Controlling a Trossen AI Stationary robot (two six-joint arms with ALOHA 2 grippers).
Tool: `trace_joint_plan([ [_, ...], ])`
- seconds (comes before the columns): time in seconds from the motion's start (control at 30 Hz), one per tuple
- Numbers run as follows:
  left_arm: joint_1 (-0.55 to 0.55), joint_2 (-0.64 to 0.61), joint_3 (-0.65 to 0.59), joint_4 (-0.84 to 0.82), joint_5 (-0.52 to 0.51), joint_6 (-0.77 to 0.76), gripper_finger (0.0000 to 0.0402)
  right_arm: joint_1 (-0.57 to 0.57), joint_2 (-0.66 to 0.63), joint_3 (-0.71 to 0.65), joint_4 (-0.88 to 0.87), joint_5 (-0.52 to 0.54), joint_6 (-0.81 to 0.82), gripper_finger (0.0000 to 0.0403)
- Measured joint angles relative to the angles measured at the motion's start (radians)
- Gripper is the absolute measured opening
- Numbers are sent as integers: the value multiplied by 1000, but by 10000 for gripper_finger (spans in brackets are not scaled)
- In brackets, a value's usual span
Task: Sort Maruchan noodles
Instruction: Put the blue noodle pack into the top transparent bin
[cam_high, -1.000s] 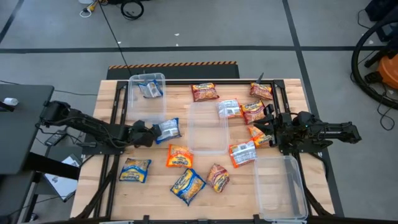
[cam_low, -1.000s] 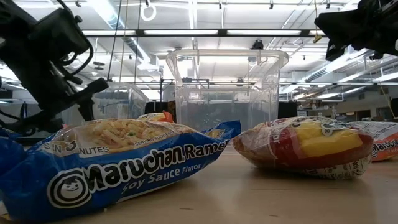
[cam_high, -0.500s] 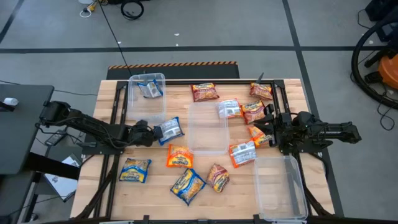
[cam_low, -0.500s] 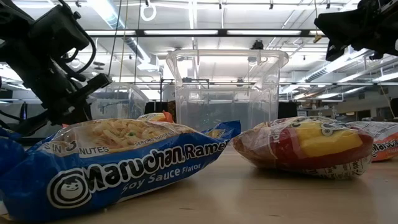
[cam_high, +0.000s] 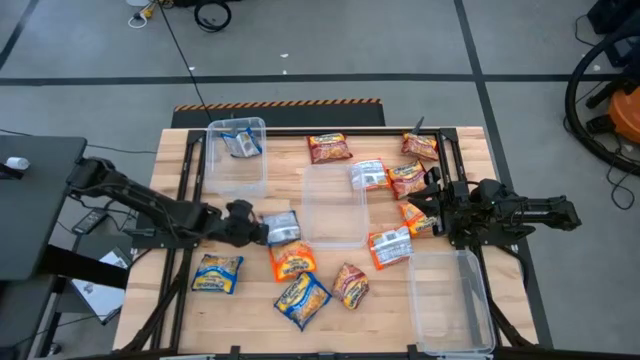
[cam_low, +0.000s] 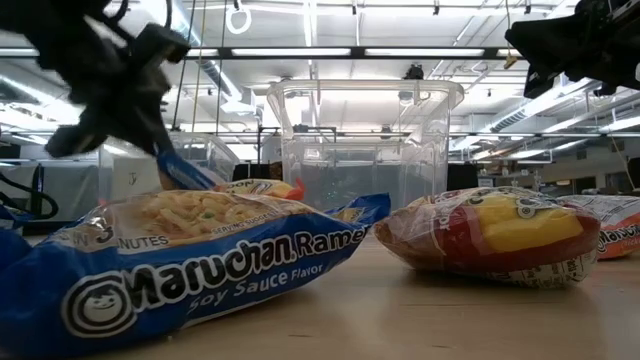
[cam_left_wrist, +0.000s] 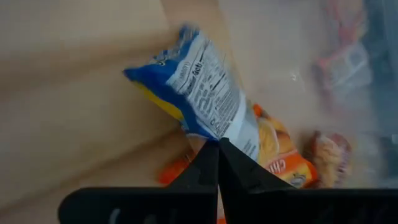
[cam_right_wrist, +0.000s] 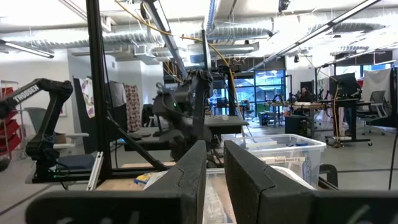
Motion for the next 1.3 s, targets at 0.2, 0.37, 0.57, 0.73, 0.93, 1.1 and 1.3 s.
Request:
trace_joint_plan([
  [0.2, 37, -15, 244, -291, -57, 230, 1, 0, 0, 0, 0, 0, 0, 64],
  [0.37, 85, -28, 468, -510, -51, 499, 1, 0, 0, 0, 0, 0, 0, 64],
  [0.57, 240, -28, 730, -767, -56, 635, 1, 0, 0, 0, 0, 0, 0, 64],
  [0.73, 422, -28, 816, -808, -13, 925, 1, 0, 0, 0, 0, 0, 0, 64],
  [0.93, 732, -3, 818, -884, 153, 1196, 1, 0, 0, 0, 0, 0, 0, 64],
  [1.1, 933, 59, 818, -894, 241, 1459, 1, 0, 0, 0, 0, 19, 0, 64],
  [1.3, 1047, 187, 817, -942, 307, 1696, 1, 0, 0, 0, 0, 62, 0, 64],
])
